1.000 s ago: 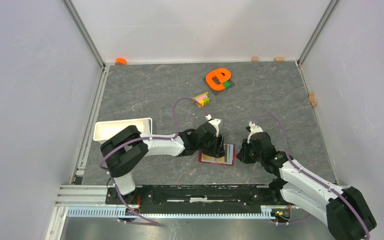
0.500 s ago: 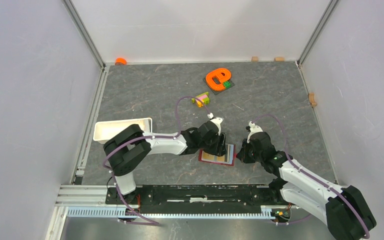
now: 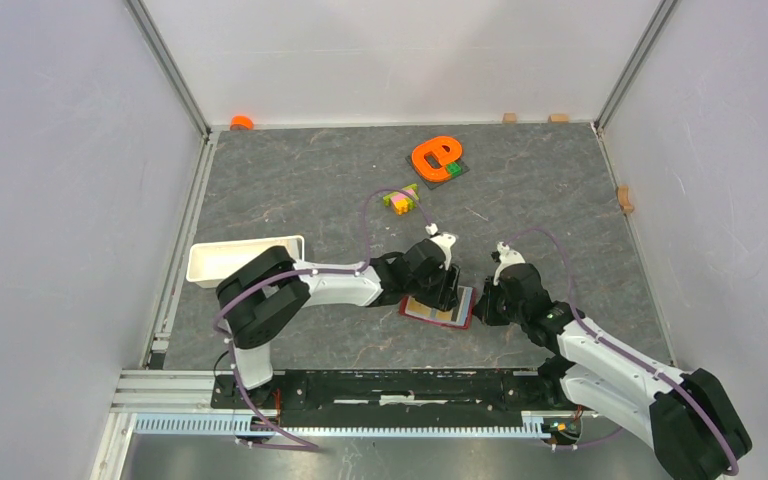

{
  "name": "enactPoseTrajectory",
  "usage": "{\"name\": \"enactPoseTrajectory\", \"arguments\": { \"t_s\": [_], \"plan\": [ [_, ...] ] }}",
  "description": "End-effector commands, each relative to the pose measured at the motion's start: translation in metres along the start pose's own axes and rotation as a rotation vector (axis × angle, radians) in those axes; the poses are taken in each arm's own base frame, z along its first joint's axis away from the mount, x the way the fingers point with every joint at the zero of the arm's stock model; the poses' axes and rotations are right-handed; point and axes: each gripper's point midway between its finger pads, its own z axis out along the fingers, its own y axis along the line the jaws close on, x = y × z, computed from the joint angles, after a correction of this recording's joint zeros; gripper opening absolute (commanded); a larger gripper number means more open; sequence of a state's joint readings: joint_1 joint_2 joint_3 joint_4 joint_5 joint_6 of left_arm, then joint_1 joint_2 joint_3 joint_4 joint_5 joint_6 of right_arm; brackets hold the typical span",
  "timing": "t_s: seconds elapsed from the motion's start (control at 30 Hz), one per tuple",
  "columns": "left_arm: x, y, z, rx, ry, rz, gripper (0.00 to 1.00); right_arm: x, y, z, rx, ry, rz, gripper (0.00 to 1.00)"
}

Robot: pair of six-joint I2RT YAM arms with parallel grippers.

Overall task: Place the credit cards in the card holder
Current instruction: Insert the credit card into the card holder, then turn over the card slot in the card holder.

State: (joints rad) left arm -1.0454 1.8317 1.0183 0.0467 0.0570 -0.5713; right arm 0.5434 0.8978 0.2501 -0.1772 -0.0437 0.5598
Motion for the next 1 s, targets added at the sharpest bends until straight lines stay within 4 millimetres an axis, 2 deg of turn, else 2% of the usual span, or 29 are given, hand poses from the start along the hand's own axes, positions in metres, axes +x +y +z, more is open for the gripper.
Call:
{"name": "enactPoseTrajectory", "arguments": {
  "t_s": [0.0, 0.1, 0.2, 0.4, 0.53, 0.77, 0.87, 0.97],
  "plan": [
    [-0.008, -0.037, 0.002, 0.109, -0.015, 0.105, 0.58, 0.006, -0.003, 0.002, 0.005, 0.010, -0.006, 0.00],
    [-0.010, -0.029, -0.002, 0.058, -0.024, 0.108, 0.58, 0.004, -0.004, 0.001, 0.018, 0.002, -0.002, 0.00],
    [-0.020, -0.023, -0.018, 0.012, -0.062, 0.094, 0.61, -0.002, -0.011, -0.005, 0.066, -0.018, 0.004, 0.04],
    [-0.027, -0.021, -0.061, -0.022, -0.094, 0.056, 0.78, -0.021, -0.011, -0.019, 0.099, -0.070, 0.000, 0.22],
    [-0.016, -0.005, -0.079, -0.069, -0.075, -0.001, 0.86, -0.027, 0.002, -0.024, 0.044, -0.074, -0.016, 0.27],
    [0.013, 0.042, -0.085, -0.148, -0.045, -0.147, 0.87, -0.032, 0.046, -0.027, -0.200, -0.092, 0.018, 0.35],
    [0.021, 0.053, -0.085, -0.163, -0.045, -0.170, 0.85, -0.024, 0.049, -0.021, -0.225, -0.061, 0.033, 0.35],
    [0.027, 0.055, -0.083, -0.159, -0.033, -0.170, 0.83, -0.017, 0.049, -0.015, -0.234, -0.036, 0.043, 0.35]
  ]
}}
